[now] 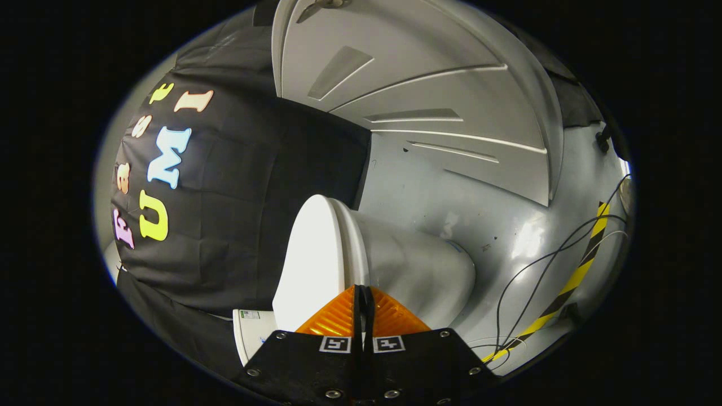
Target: Open the toilet lid.
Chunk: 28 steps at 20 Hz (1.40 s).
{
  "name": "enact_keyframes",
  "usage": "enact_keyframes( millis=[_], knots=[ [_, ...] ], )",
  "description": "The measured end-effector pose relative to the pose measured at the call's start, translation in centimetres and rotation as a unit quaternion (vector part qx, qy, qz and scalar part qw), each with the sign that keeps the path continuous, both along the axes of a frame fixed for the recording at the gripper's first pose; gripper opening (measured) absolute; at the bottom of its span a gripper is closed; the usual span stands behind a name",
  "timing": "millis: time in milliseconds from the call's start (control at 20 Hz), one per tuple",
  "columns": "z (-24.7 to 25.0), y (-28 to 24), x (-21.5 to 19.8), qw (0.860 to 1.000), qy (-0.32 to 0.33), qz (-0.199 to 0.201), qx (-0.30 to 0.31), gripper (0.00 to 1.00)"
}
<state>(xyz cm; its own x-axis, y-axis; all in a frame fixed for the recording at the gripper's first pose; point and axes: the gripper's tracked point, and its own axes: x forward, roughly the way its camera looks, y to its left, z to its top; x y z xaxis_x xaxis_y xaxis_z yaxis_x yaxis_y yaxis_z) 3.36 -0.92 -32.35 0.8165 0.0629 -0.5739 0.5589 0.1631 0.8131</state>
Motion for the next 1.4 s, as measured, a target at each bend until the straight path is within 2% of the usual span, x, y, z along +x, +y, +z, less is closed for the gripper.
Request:
enact_keyframes(
  millis=[400, 850, 1400],
  knots=[
    [1.9, -0.8, 0.0, 1.000, 0.004, 0.008, -0.021, 0.00],
    [7.7, -0.9, 0.6, 0.999, -0.020, 0.010, -0.047, 0.00],
    [15.9, 0.4, 1.4, 0.991, -0.068, 0.038, -0.112, 0.00]
  ],
)
